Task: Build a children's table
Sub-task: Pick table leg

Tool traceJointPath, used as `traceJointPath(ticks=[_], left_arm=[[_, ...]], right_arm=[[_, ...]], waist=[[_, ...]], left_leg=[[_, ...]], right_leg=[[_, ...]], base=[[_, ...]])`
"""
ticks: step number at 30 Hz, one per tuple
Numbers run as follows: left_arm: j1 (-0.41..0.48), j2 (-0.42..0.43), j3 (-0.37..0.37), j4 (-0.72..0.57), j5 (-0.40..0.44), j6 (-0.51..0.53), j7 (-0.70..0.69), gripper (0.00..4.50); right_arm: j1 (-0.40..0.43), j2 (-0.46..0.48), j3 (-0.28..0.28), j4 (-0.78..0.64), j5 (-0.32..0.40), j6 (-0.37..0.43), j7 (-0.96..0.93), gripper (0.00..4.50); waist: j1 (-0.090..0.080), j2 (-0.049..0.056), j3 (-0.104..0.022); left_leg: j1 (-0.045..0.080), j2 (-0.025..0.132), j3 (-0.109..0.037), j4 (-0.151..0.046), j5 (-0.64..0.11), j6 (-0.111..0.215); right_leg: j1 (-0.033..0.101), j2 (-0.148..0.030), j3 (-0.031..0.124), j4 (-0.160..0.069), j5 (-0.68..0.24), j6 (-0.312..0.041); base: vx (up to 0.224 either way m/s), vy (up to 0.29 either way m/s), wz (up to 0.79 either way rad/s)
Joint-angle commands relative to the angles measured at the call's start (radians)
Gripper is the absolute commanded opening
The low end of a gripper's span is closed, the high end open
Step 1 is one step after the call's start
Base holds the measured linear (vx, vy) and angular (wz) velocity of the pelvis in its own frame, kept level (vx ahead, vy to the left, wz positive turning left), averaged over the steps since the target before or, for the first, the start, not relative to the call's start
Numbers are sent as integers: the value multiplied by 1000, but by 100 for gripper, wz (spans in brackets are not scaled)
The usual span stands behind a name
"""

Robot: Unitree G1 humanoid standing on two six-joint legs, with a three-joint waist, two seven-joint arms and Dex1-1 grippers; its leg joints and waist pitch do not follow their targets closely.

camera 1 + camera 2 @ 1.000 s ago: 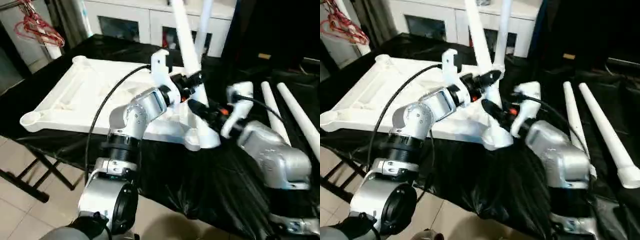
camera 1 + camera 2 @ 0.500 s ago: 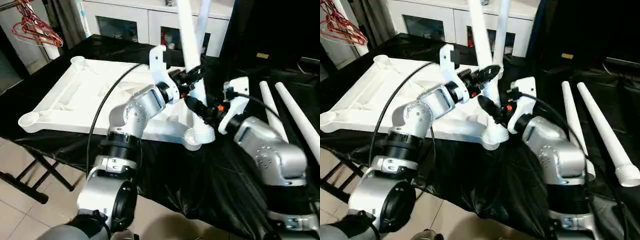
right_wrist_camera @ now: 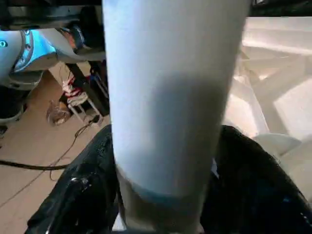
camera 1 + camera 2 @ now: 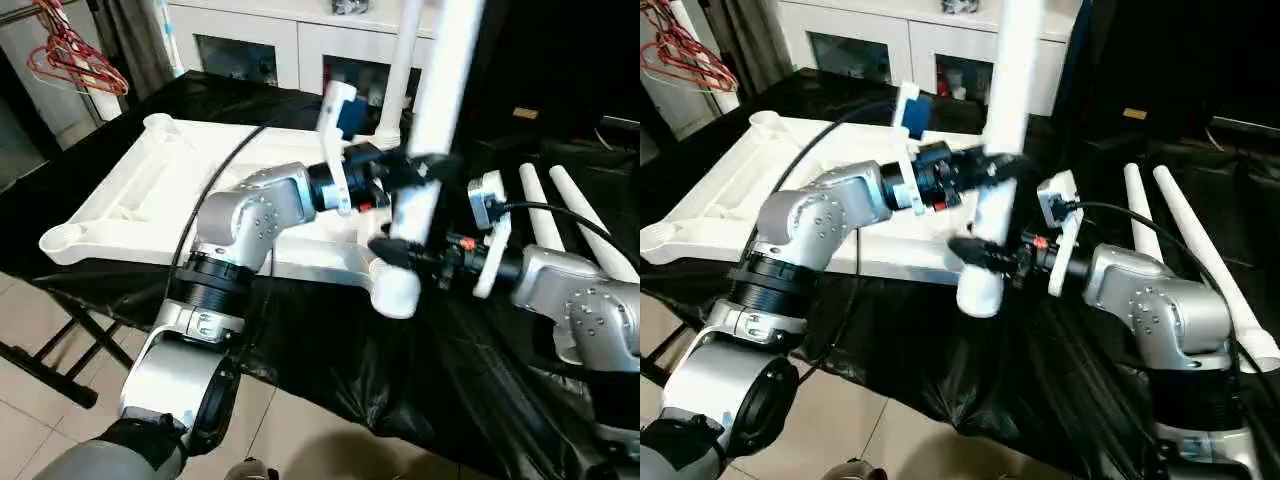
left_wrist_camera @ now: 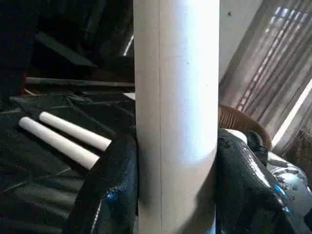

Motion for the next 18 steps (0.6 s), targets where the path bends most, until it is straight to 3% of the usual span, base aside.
traceJointPath(ticks=[1, 13, 14, 18], left_arm=[[-6, 7, -12, -48, -23, 8, -34, 185], [-3, 10, -19, -52, -26, 21, -81, 185], [0, 9, -22, -56, -26, 22, -84, 185], [2, 9, -28, -58, -27, 25, -92, 185]], right_arm=[[-17, -19, 16, 2, 27, 25, 27, 302], [-9, -59, 53, -11, 39, 39, 81, 302], [-9, -59, 55, -10, 40, 39, 81, 274], [-7, -58, 56, -6, 43, 38, 81, 247]], waist=[[6, -12, -77], [10, -12, -79], [10, -11, -80], [10, -10, -80]], left_leg=[[13, 33, -10, -57, -77, 49], [10, 32, -9, -53, -60, 57], [10, 32, -10, -53, -57, 58], [10, 32, -10, -53, -60, 60]], right_leg=[[73, -78, 43, -70, -37, -244], [71, -76, 42, -66, -16, -248], [71, -76, 42, -66, -12, -249], [71, -75, 41, -66, -5, -253]], base=[[0, 0, 0], [0, 0, 0], [0, 0, 0], [0, 0, 0]])
